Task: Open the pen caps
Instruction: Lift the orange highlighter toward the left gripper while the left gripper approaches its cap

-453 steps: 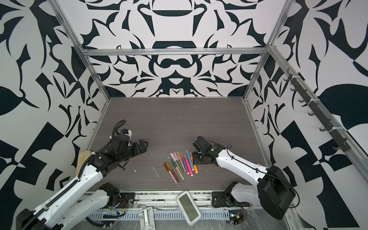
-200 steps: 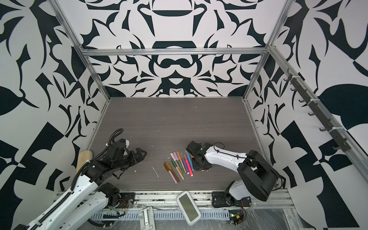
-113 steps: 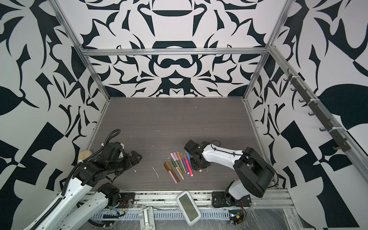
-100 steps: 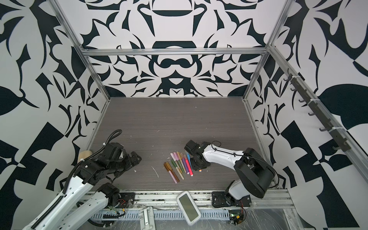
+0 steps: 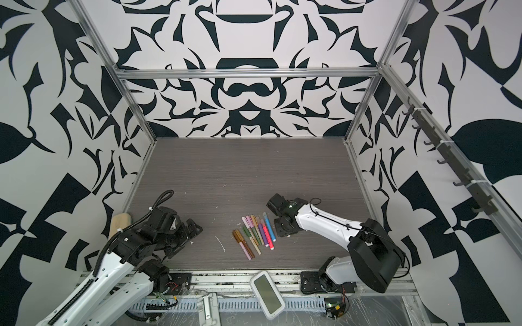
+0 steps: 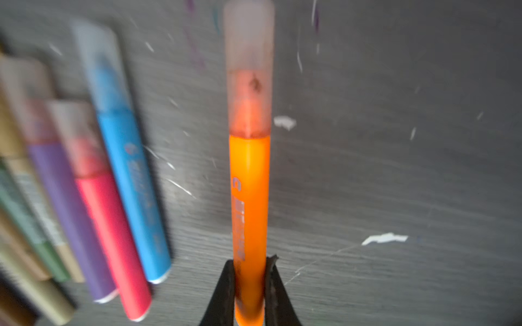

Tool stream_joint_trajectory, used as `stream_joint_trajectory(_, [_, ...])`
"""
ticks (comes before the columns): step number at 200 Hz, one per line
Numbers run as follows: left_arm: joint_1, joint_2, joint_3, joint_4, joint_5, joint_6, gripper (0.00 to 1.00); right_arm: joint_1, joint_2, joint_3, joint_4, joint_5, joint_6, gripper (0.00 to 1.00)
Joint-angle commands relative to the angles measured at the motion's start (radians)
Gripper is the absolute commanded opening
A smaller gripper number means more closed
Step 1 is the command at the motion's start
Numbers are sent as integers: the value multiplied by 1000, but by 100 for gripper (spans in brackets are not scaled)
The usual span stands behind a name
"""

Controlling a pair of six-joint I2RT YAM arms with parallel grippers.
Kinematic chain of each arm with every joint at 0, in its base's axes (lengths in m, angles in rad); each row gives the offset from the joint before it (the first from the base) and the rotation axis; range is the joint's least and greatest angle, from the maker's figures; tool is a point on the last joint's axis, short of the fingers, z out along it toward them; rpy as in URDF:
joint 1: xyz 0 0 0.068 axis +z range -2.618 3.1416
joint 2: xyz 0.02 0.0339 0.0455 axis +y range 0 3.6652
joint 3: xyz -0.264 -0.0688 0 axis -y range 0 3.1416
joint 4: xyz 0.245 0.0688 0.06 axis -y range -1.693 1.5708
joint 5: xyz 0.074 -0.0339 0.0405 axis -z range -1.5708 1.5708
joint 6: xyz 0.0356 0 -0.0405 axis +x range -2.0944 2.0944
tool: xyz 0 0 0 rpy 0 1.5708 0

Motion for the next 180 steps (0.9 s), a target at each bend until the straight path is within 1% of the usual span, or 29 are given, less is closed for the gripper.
stream_joint_trajectory(1, [-2, 56, -9, 135, 32, -168, 99, 1, -29, 68, 16, -32, -125, 0])
stream_joint_trajectory(11, [-5, 85, 18, 190, 15, -199, 99, 1, -40, 72, 58, -101, -175, 0])
stream_joint_trajectory(24, [-7, 112, 60, 244, -39, -207, 99, 2, -42, 81, 110, -265, -220, 0])
stream_joint_trajectory(35, [-7, 130, 87, 300, -81, -214, 99, 1, -28, 112, 113, -370, -210, 0])
stream_joint_trajectory(46, [-7, 157, 115, 365, -128, -214, 99, 1, -3, 159, 102, -433, -180, 0])
stream_joint_trajectory(52, [-7, 183, 136, 373, -147, -219, 99, 1, 10, 186, 93, -454, -166, 0])
stream_joint_trajectory(60, [-5, 242, 178, 352, -150, -229, 99, 2, 24, 218, 91, -471, -154, 0])
stream_joint_trajectory(65, [2, 293, 220, 324, -138, -209, 99, 2, 30, 237, 92, -480, -153, 0])
stream_joint_trajectory(78, [9, 453, 358, 260, -72, -84, 99, 2, 50, 278, 91, -476, -152, 0])
stream_joint_trajectory(91, [-12, 620, 531, 133, -24, 12, 99, 1, 92, 343, 34, -433, -139, 0])
stream_joint_trajectory(93, [-18, 664, 561, 114, -24, 26, 99, 1, 99, 354, 22, -430, -139, 0])
stream_joint_trajectory(101, [-47, 756, 664, 16, -52, 76, 99, 2, 127, 391, -18, -432, -149, 0])
stream_joint_trajectory(108, [-70, 815, 742, -60, -108, 103, 99, 1, 148, 416, -47, -442, -160, 0])
stream_joint_trajectory(120, [-91, 887, 834, -142, -188, 114, 99, 1, 173, 440, -72, -460, -186, 0])
stream_joint_trajectory(125, [-93, 907, 853, -161, -208, 98, 99, -1, 178, 443, -75, -463, -195, 0])
stream_joint_trajectory(130, [-92, 918, 864, -168, -202, 86, 99, -1, 180, 445, -75, -465, -203, 0])
stream_joint_trajectory(146, [-90, 919, 854, -101, -174, 72, 99, -5, 190, 461, -75, -477, -220, 0])
stream_joint_trajectory(164, [-88, 883, 789, 58, -97, 58, 100, -5, 201, 490, -79, -518, -226, 0])
stream_joint_trajectory(180, [-89, 851, 732, 199, -54, 54, 100, -5, 203, 505, -71, -551, -222, 0])
